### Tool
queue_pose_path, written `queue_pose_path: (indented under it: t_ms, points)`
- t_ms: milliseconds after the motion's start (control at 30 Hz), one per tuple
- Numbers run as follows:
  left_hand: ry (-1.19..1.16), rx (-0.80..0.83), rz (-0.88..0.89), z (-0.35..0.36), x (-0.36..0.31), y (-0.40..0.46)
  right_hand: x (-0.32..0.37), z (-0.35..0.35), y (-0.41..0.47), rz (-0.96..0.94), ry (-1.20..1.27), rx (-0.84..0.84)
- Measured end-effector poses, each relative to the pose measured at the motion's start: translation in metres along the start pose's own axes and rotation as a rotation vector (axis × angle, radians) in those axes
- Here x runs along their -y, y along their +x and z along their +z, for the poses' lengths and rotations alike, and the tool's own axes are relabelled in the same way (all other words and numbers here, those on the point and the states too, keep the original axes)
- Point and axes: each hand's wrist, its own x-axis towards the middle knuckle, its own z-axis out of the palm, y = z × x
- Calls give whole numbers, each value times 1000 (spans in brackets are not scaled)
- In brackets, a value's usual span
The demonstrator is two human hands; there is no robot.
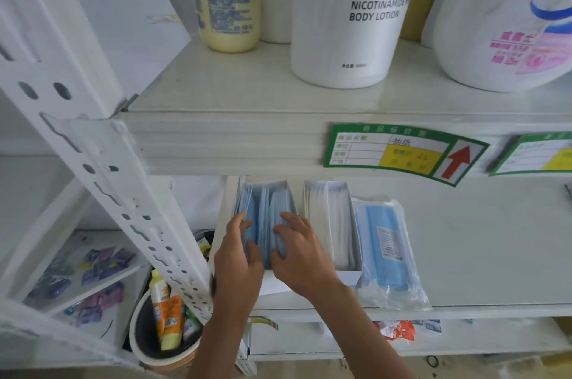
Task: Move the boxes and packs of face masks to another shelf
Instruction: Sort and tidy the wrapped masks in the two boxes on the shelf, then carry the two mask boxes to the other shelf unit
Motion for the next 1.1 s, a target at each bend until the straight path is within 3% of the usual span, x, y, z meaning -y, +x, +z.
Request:
queue_pose_path:
  t_ms: [133,233,300,367,433,500,567,633,767,933,1100]
  points:
    - [-25,81,33,-1,1,-2,3,-2,-5,-82,53,-25]
    - [-61,76,103,-3,0,-3,2,-24,-10,-157,240,-237]
    - [-78,28,112,-2,2,0,-9,-47,-14,-67,297,-478]
    - [-97,10,-4,1,6,3,-27,-65,-22,117,329,-578]
    - [-201,37,-259,4,6,2,-46,-74,-31,360,351,-515]
    - [-364,78,-526,8,7,1,-57,-74,-37,580,391,-296]
    - [-472,133,-663,11,14,1,-59,-67,-42,668,502,-57]
    - [-513,174,-689,9,17,1,-55,-63,-45,671,548,45]
    - [-561,203,-607,7,12,-9,-52,-64,-46,674,657,63]
    - [-658,160,-639,0,14,-26,-45,-71,-50,632,826,22]
    - [-767,195,-529,-20,0,-65,-69,-74,-78,507,938,-1]
